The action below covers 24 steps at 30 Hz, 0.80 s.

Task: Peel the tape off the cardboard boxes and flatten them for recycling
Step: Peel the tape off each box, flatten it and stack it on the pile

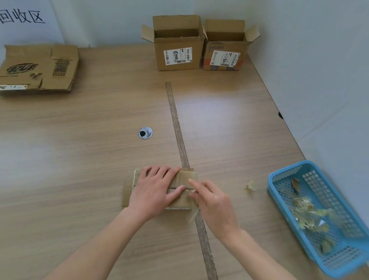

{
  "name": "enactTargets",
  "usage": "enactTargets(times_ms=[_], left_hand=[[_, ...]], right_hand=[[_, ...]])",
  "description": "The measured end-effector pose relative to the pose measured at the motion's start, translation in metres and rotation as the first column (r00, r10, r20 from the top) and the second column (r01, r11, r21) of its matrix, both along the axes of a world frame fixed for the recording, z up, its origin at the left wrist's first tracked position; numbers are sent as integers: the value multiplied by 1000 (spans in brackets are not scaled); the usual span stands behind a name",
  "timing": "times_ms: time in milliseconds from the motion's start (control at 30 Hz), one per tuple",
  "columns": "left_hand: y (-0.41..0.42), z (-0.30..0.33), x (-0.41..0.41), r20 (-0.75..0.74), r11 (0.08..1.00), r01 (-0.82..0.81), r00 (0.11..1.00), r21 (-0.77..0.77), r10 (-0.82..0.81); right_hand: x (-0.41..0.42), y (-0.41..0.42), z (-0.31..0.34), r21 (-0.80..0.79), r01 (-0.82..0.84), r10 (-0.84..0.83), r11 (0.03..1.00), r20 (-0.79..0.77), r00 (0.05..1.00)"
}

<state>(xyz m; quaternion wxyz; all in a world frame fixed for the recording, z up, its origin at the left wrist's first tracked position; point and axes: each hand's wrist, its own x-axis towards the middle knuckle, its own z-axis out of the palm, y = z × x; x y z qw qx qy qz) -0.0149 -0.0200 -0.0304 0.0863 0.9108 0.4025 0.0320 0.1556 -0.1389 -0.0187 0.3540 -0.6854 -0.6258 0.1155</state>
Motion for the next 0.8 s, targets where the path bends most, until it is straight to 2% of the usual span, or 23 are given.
enactTargets(times_ms=[100,233,333,400,467,533,667,800], left_hand=[[-1,0,-1,-4,1000,-6,1000,1,6],[0,1,0,-16,1000,-9,1000,-5,9],[-1,1,0,-11,1000,-12,1000,-12,11],[-1,2,0,0,1000,-10,1000,-19,10],[2,2,0,-4,1000,-9,1000,-28,9],[4,2,1,-5,999,-8,1000,-32,8],[4,0,2,1,1000,-9,1000,-19,9],[3,2,10,37,999,-41,998,-1,41]], right_hand=[[1,1,2,20,112,-109,994,-108,988],[6,6,5,31,154,-143,988,-224,964],[13,7,11,-83,141,-163,986,-393,905],[24,3,15,-132,120,-165,984,-419,893],[46,-2,21,-143,166,-205,976,-329,922],[79,-10,27,-141,285,-313,948,-254,915],[156,-40,34,-125,559,-569,820,-68,820],[204,-75,29,-127,715,-706,687,114,699]])
